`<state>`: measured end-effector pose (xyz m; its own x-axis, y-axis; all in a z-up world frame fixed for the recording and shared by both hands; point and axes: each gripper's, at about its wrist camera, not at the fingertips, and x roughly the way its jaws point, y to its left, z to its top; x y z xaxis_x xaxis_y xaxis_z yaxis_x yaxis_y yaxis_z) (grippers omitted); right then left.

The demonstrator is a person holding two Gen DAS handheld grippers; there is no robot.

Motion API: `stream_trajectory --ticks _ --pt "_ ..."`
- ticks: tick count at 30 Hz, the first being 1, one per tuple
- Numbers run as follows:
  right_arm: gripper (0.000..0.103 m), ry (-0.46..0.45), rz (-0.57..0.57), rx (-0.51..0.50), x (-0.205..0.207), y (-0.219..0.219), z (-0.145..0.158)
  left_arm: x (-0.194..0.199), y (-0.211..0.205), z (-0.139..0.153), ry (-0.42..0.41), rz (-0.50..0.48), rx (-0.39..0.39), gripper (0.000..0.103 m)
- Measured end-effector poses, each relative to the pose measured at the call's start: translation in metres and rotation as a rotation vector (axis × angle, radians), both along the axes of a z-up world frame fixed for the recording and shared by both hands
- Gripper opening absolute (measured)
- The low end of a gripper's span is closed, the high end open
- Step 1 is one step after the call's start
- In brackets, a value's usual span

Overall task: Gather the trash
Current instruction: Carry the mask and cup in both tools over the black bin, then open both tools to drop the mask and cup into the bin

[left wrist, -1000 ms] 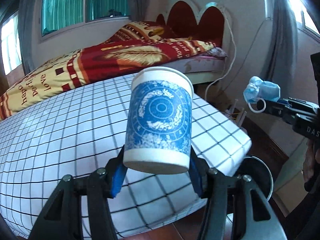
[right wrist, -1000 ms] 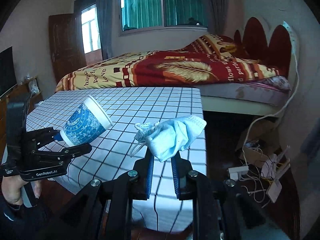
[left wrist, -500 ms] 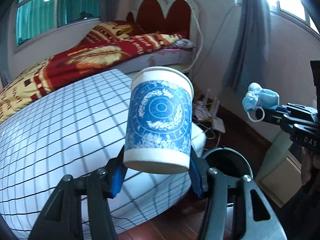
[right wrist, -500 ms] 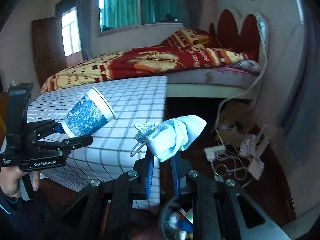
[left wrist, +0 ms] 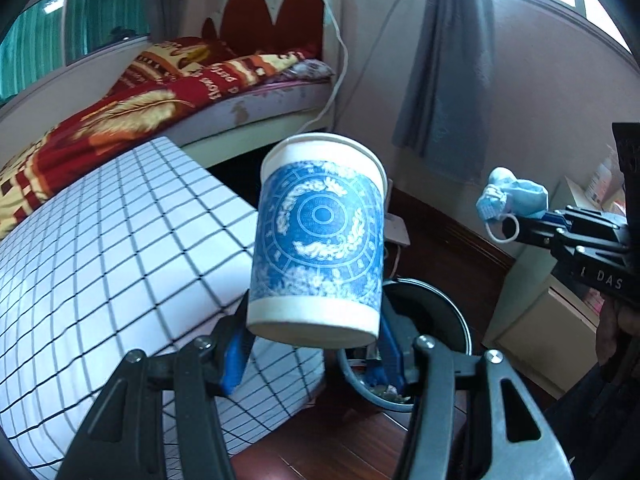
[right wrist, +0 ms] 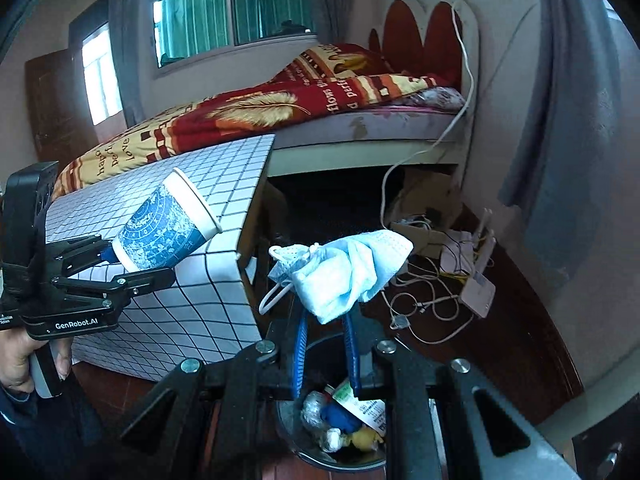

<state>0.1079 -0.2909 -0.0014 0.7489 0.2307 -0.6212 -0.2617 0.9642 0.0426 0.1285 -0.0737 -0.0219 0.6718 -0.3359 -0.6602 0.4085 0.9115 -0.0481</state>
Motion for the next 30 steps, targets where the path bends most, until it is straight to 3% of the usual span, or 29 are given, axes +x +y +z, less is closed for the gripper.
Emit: stream_trajectory --ticks 15,30 --pt "0.018 0.099 -0.099 -0.026 -0.027 -0.052 -0.041 -0.009 -0.061 -0.04 0.104 -0.136 0.03 0.056" --pt "0.018 0.258 -0.064 -0.049 -0.011 -0.057 -0.106 0.004 -0.092 -0.099 0.27 -0.185 0.077 0.056"
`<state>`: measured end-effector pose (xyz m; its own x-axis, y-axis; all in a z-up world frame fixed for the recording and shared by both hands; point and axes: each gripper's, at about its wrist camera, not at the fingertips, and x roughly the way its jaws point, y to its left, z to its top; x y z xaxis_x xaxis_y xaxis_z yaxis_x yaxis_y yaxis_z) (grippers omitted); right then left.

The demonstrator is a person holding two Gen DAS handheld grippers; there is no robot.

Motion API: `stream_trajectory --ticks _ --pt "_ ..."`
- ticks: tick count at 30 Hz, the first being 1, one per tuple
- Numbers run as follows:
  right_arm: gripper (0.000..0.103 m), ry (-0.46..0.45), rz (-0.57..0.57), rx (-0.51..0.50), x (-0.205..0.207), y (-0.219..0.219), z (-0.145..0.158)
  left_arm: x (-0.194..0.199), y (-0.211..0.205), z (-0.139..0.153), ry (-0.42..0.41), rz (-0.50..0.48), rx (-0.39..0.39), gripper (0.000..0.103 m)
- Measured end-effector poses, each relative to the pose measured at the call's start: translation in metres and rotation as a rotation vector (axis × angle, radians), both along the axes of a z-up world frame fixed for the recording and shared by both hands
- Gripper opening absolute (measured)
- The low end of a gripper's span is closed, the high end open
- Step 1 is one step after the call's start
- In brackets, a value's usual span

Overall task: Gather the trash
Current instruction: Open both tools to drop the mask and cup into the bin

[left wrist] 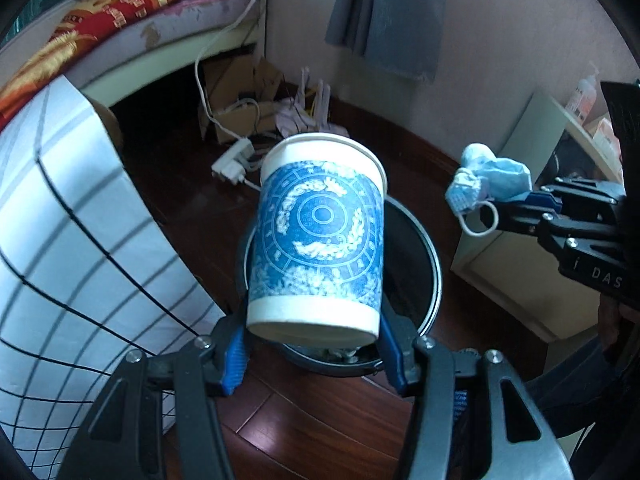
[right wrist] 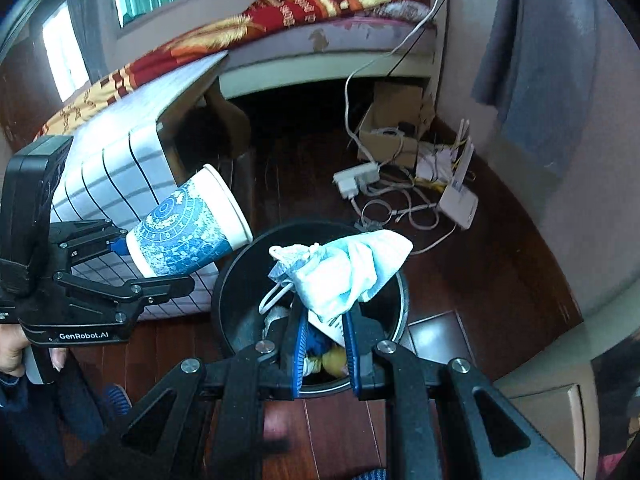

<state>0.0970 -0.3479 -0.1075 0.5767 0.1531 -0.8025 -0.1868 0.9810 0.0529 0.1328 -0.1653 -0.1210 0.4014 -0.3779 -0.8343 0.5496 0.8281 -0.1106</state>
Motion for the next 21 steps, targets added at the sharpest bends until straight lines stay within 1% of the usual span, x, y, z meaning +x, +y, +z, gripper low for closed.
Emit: stream_trajectory --ticks 4,6,9,10,11,12,13,14,15,16,17,18,19,21 --pt "0.018 0.074 0.029 -0.025 0.013 0.005 -0.031 0.008 -0.008 -0.018 0.045 -0.001 0.021 0.056" --pt "0.018 0.102 0.041 -0.032 0.019 0.008 -0.044 0.012 -0.011 -0.025 0.058 -0.001 0.029 0.056" --pt "0.018 0.146 0.055 -0.036 0.03 0.011 -0.062 0.018 -0.015 -0.037 0.099 -0.008 0.037 0.056" --pt "0.018 0.159 0.059 -0.038 0.033 0.012 -0.068 0.021 -0.018 -0.044 0.128 -0.017 0.04 0.057" --pt "0.02 0.17 0.065 -0.041 0.036 0.014 -0.073 0.022 -0.02 -0.05 0.145 -0.019 0.048 0.061" --pt "0.024 0.195 0.074 -0.057 0.042 0.017 -0.081 0.025 -0.02 -0.058 0.161 -0.002 0.079 0.067" --pt "0.045 0.22 0.078 -0.089 0.046 0.019 -0.089 0.027 -0.019 -0.063 0.169 0.018 0.101 0.078" --pt "0.072 0.222 0.07 -0.133 0.048 0.021 -0.094 0.029 -0.015 -0.068 0.171 0.044 0.117 0.084" --pt "0.081 0.208 0.056 -0.164 0.049 0.02 -0.096 0.029 -0.011 -0.07 0.168 0.058 0.125 0.087" --pt "0.089 0.196 0.036 -0.182 0.049 0.017 -0.097 0.028 -0.006 -0.071 0.159 0.075 0.136 0.095" --pt "0.094 0.201 0.021 -0.182 0.049 0.013 -0.099 0.025 -0.001 -0.072 0.14 0.1 0.148 0.1" --pt "0.097 0.213 0.0 -0.187 0.05 0.009 -0.101 0.022 0.005 -0.072 0.123 0.118 0.149 0.101" --pt "0.102 0.217 -0.012 -0.188 0.051 0.007 -0.101 0.02 0.009 -0.072 0.109 0.136 0.152 0.101" --pt "0.103 0.202 -0.022 -0.173 0.052 0.005 -0.099 0.016 0.016 -0.074 0.105 0.16 0.154 0.103"
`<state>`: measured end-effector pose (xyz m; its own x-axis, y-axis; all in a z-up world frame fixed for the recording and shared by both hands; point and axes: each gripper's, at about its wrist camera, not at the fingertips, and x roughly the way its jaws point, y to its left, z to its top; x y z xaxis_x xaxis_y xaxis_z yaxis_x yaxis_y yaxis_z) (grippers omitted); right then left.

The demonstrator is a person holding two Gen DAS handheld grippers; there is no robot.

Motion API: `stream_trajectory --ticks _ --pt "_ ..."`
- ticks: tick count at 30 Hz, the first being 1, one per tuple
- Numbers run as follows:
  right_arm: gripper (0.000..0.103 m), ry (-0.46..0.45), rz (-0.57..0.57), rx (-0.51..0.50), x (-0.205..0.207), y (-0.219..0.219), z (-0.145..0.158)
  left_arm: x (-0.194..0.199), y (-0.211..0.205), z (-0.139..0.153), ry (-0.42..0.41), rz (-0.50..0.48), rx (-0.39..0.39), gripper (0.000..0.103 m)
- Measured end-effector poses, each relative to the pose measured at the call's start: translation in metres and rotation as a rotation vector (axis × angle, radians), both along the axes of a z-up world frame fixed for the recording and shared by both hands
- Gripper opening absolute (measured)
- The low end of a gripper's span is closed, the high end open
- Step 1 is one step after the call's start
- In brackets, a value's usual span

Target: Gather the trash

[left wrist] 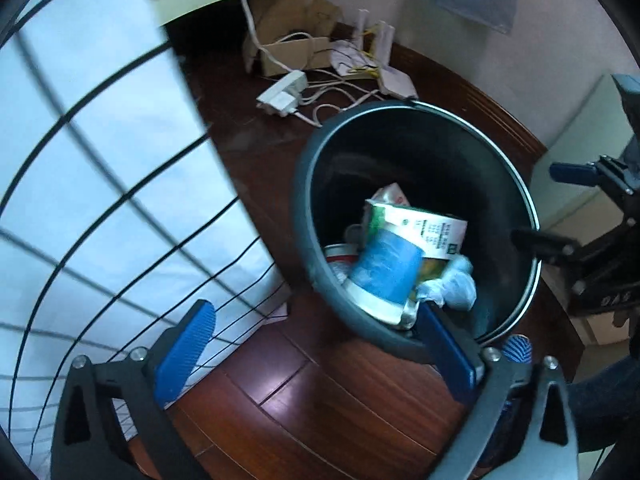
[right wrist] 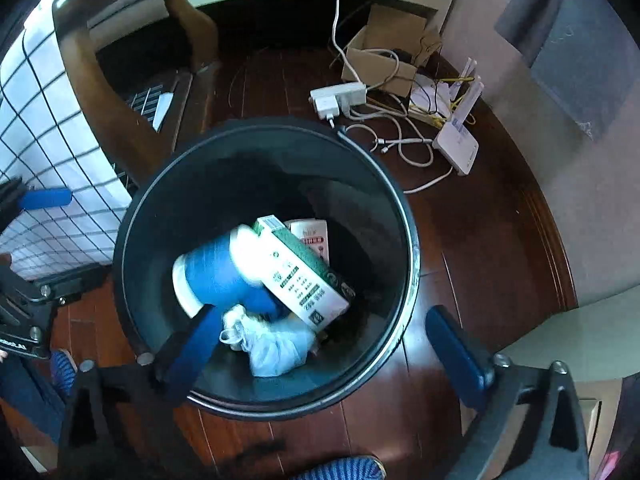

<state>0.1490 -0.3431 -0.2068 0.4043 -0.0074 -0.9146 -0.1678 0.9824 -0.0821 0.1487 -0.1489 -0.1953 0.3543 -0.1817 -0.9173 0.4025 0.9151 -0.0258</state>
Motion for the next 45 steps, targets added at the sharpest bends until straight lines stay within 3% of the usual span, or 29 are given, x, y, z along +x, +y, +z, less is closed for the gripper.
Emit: stream_trajectory --ticks 14,26,45 --pt "0.103 -0.009 0.011 0.001 0.006 0.02 0.0 0.003 0.012 0.009 -0.051 0.034 -0.001 0.103" --pt "0.103 -0.054 0.027 0.005 -0.003 0.029 0.021 -0.003 0.019 0.026 -0.088 0.056 0.008 0.103" --pt "0.103 -0.24 0.005 0.055 -0.068 0.054 0.137 -0.062 0.065 0.13 -0.274 0.122 -0.006 0.103"
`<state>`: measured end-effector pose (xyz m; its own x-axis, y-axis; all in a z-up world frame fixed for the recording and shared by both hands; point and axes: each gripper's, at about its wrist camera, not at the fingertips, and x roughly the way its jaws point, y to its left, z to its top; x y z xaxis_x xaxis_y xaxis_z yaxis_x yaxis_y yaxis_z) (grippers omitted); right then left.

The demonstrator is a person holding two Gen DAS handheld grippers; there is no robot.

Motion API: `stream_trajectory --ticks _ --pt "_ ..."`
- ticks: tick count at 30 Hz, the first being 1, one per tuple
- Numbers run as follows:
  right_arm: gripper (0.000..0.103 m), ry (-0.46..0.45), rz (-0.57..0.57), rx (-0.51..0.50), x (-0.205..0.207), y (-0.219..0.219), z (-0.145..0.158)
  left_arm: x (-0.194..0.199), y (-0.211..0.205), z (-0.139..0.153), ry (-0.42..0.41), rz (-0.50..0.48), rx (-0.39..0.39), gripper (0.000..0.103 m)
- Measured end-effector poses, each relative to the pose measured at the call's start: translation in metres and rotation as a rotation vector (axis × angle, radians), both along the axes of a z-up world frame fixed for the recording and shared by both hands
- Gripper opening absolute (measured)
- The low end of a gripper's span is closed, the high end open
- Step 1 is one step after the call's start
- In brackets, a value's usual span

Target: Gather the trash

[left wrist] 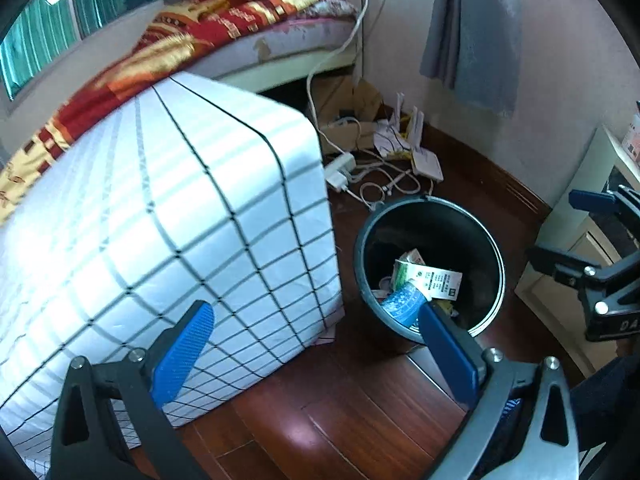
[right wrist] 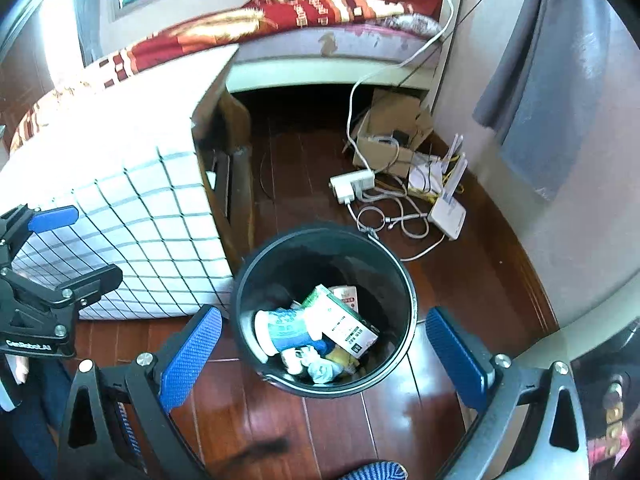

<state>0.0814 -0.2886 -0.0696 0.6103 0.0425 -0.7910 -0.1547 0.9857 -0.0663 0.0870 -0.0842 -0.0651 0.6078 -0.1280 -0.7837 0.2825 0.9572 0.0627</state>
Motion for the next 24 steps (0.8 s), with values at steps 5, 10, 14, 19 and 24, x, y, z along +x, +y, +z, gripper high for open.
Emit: stream_trajectory --ticks 5,10,14,19,24 --pt "0.103 -0.053 -0.008 0.017 -0.028 0.013 0.032 -0.026 0.007 0.024 -0.047 0.003 -0.001 0.103" --pt "0.103 -0.079 -0.024 0.033 -0.056 0.021 0.057 -0.049 0.009 0.047 -0.081 0.005 -0.027 0.103" --pt "0.103 -0.119 -0.016 0.043 -0.081 0.028 0.078 -0.066 0.011 0.065 -0.121 0.012 -0.046 0.103" --pt "0.103 -0.177 -0.006 0.03 -0.105 0.038 0.103 -0.082 0.017 0.087 -0.174 0.019 -0.06 0.103" --pt "0.103 -0.249 -0.005 0.024 -0.127 0.044 0.131 -0.1 0.026 0.107 -0.222 0.035 -0.073 0.103"
